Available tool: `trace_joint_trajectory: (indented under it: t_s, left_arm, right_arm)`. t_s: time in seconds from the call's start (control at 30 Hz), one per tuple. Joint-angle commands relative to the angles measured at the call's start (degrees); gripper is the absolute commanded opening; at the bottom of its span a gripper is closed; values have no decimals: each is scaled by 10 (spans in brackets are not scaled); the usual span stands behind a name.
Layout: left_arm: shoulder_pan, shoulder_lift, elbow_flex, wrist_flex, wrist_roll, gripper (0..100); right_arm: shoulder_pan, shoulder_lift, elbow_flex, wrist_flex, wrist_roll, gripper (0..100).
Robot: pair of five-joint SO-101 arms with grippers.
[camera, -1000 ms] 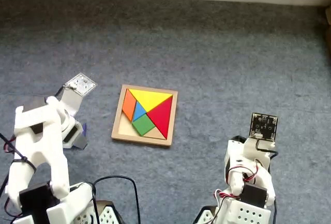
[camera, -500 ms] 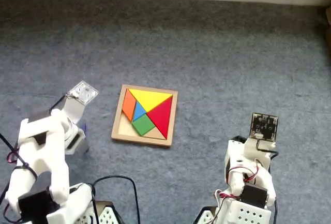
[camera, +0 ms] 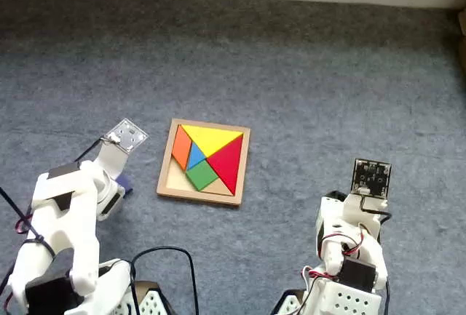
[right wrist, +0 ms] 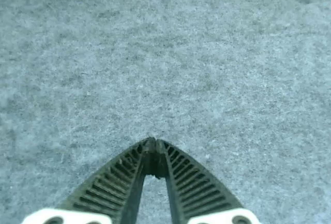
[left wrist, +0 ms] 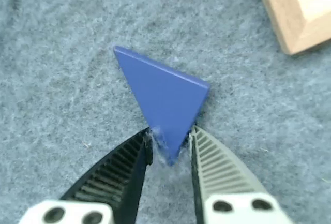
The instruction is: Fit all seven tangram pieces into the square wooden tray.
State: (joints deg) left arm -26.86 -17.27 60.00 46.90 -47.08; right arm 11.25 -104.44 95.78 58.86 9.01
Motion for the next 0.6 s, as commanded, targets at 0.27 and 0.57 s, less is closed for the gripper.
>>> trace_joint_trajectory:
  t_s: [0.27,0.57]
  left_arm:
    - [-3,-11,-102,106,96,277]
    - [53,-6,-204,189,246,274]
  right_arm:
    - [7,-7,63,-10,-4,6]
    - [7,-7,63,-10,-4,6]
